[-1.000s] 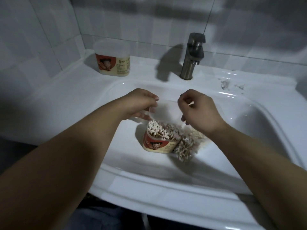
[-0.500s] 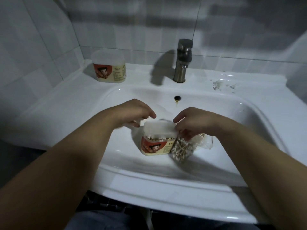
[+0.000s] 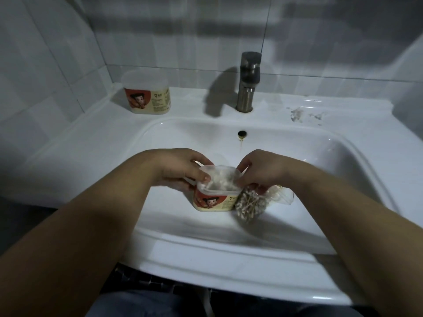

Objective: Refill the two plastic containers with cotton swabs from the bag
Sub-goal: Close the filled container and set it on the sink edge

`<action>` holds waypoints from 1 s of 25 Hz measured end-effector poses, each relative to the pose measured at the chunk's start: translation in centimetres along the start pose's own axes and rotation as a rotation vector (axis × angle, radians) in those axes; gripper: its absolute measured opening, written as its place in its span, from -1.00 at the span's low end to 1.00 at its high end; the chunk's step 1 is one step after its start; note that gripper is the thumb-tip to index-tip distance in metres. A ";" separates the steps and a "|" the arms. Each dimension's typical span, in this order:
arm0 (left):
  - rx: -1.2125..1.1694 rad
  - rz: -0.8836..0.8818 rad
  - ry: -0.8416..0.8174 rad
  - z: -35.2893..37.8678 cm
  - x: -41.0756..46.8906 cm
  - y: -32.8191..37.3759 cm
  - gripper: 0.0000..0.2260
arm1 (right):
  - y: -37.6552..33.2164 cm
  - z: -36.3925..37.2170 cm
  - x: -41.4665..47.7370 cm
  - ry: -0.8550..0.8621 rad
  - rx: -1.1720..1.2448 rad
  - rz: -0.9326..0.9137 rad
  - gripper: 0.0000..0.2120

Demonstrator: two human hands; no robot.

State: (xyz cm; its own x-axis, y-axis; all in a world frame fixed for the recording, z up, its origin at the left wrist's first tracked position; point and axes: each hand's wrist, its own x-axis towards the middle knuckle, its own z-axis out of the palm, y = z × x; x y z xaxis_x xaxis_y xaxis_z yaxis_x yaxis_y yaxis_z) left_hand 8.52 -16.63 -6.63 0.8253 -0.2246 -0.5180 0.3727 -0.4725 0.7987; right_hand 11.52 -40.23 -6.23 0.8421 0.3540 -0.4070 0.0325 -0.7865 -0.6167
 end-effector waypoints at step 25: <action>-0.158 0.449 0.240 -4.2 -3.5 2.7 -0.49 | -4.9 -0.5 -1.7 0.369 0.408 -0.442 -0.39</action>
State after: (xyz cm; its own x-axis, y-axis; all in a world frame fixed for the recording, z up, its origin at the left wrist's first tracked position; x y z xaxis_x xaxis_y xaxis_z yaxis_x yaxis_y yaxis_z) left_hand 8.39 -13.57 -1.34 0.9852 -0.1654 -0.0452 0.0049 -0.2362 0.9717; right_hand 10.15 -37.25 -2.19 0.9264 0.3452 0.1505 0.2701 -0.3308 -0.9042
